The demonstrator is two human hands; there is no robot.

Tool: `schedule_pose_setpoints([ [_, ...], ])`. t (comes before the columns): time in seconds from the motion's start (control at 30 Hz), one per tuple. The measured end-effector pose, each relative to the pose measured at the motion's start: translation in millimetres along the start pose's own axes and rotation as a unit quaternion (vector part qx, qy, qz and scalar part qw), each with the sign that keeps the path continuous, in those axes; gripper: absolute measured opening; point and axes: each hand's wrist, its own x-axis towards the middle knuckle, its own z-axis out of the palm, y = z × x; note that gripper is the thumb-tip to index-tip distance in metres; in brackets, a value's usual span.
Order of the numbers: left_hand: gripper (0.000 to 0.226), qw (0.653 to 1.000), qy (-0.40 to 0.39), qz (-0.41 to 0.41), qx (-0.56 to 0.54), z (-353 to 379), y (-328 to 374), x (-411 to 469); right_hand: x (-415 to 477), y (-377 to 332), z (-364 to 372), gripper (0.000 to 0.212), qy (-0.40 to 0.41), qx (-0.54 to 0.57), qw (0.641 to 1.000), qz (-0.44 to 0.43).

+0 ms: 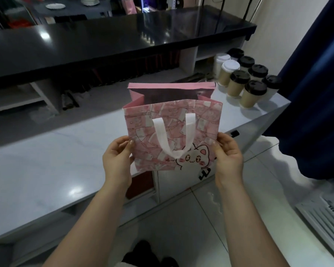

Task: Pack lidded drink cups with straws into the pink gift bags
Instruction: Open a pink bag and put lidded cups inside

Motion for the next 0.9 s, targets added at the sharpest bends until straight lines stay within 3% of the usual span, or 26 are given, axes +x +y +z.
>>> schedule_pose_setpoints([
  [0.27,0.009,1.0,-0.003,0.012,-0.014,45,-4,69,82,11,29,0.025,0.021,0.014,1.0,-0.012],
  [0.6,0.032,0.999,-0.032,0.027,-0.017,103,-16,181,199,29,89,0.02,-0.011,-0.043,0.999,0.007],
  [0.9,0.021,0.992,-0.035,0.117,0.031,129,-25,190,251,47,93,0.012,-0.009,-0.061,0.998,0.01],
])
